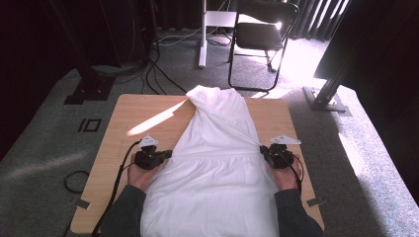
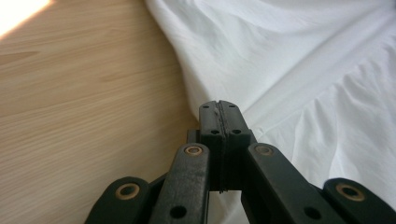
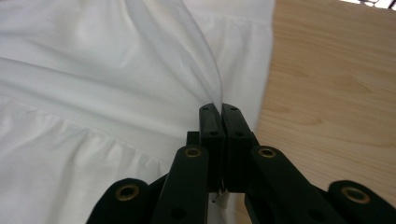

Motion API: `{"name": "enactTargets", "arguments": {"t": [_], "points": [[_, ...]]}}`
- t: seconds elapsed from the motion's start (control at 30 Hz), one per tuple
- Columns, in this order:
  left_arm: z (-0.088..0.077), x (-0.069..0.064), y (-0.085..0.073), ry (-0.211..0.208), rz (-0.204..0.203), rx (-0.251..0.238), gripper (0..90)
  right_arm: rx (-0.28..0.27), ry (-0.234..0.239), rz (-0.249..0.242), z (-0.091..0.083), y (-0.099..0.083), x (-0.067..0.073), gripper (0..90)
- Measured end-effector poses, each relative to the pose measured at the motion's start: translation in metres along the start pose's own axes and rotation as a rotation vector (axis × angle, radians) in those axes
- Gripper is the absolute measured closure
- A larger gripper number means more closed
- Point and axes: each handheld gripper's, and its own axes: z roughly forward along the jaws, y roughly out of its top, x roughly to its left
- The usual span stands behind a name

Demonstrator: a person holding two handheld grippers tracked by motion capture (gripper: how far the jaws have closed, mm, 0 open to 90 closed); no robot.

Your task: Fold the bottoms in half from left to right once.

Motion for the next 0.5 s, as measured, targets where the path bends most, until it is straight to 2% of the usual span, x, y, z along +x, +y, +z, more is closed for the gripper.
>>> {"name": "enactTargets", "arguments": {"t": [0.03,0.07,0.1,0.13,0.17,0.23,0.33,0.4,0.43,0.5], "points": [[0.003,-0.004,0.001,-0.007,0.01,0.004,88.2,0.01,-0.018,0.003,0.003,-0.004,-0.003,88.6],[0.007,-0.007,0.001,0.016,0.029,0.004,78.5,0.026,-0.034,0.004,0.008,-0.008,-0.006,88.5],[0.01,-0.007,0.002,0.033,0.031,0.01,69.9,0.046,-0.051,0.006,0.014,-0.014,-0.008,88.5],[0.013,-0.005,0.003,0.028,0.01,0.009,62.4,0.067,-0.064,0.006,0.021,-0.02,-0.011,88.2],[0.015,-0.003,0.004,0.026,-0.004,0.008,59.4,0.086,-0.066,0.017,0.027,-0.026,-0.014,87.9],[0.022,0.002,0.007,0.037,-0.031,0.022,48.6,0.11,-0.048,0.047,0.036,-0.035,-0.018,86.5],[0.036,0.01,0.012,0.026,-0.071,0.039,42.3,0.132,-0.055,0.053,0.044,-0.04,-0.018,84.1],[0.047,0.013,0.015,0.04,-0.078,0.051,39.6,0.141,-0.051,0.059,0.047,-0.042,-0.018,83.8],[0.052,0.015,0.016,0.03,-0.094,0.054,38.9,0.136,-0.05,0.06,0.047,-0.042,-0.018,83.6],[0.062,0.017,0.018,0.027,-0.097,0.063,37.6,0.136,-0.047,0.067,0.047,-0.042,-0.019,83.7]]}}
